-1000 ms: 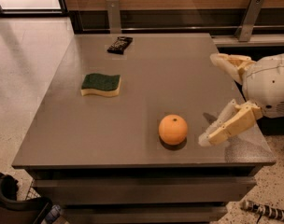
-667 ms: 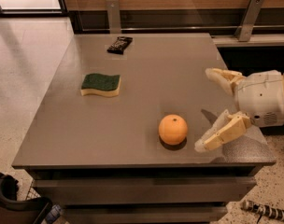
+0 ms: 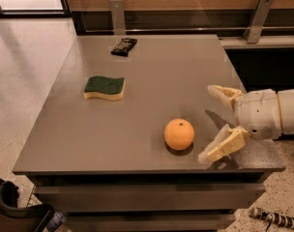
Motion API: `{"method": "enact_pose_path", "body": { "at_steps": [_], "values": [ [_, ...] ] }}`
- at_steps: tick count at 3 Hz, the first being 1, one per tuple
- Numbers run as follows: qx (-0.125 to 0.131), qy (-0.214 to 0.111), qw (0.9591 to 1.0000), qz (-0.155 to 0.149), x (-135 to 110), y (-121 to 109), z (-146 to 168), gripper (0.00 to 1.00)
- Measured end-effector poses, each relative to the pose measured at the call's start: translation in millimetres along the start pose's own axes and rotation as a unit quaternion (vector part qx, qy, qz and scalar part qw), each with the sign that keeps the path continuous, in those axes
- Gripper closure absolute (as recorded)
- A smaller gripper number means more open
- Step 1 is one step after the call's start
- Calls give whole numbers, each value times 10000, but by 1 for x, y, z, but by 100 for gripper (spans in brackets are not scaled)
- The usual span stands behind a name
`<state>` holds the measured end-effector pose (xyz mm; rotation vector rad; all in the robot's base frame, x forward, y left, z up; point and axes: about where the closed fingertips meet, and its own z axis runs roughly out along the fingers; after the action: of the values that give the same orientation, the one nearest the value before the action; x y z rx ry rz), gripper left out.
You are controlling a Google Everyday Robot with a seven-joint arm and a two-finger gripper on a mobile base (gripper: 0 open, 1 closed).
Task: Move orange near rxbar chocolate
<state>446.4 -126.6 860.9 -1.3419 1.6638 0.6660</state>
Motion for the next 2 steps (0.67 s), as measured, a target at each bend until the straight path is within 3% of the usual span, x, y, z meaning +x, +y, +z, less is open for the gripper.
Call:
{"method": "enact_pose_path", "body": {
  "at_steps": [2],
  "values": [
    [-305, -446, 9984, 174, 28, 3, 27, 0]
  ]
}}
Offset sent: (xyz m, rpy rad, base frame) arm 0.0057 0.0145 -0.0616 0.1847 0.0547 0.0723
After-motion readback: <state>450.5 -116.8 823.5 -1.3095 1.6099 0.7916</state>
